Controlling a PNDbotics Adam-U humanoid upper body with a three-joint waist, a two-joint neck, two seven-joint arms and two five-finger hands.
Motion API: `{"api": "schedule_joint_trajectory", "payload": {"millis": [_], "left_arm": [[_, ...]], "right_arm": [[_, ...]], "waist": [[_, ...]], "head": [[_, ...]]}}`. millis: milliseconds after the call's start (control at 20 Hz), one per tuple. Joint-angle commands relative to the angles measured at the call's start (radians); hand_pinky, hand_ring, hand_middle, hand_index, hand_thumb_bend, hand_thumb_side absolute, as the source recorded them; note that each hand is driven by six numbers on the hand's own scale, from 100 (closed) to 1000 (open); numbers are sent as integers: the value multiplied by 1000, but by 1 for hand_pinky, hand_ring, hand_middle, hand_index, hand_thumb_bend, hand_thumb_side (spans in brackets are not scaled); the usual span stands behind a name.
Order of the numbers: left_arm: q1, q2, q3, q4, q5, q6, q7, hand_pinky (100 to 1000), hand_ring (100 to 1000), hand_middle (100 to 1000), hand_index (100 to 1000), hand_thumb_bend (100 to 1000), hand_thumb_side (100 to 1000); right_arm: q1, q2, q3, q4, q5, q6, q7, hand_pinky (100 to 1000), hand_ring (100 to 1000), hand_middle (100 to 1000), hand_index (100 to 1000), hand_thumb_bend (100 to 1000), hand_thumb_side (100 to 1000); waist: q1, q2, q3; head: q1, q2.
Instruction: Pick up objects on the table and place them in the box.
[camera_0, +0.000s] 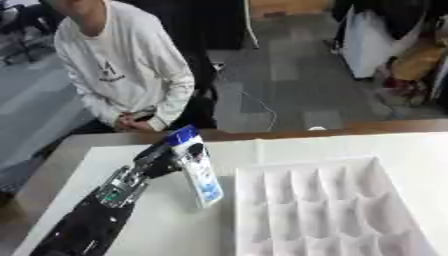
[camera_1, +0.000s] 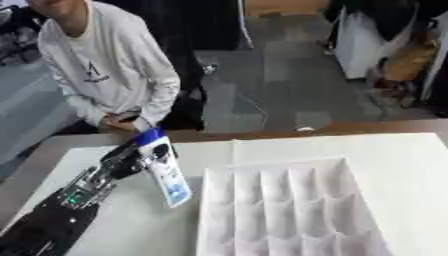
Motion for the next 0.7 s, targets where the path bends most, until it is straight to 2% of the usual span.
{"api": "schedule_joint_trajectory", "payload": {"millis": [50, 700], "left_arm": [[-21, 47, -15, -74, 65, -30, -50, 100, 100, 100, 350, 100, 708], [-28, 91, -132, -363, 192, 70, -81, 100, 100, 100, 344, 100, 700]], "right_arm": [[-1, -18, -8, -15, 3, 3, -2, 399, 511, 538, 651, 295, 896], [8, -26, -7, -15, 4, 9, -1, 400, 511, 538, 651, 286, 897]], "waist": [[-2, -28, 4], [6, -48, 14]], "head": [[-6, -4], [-16, 8]]}}
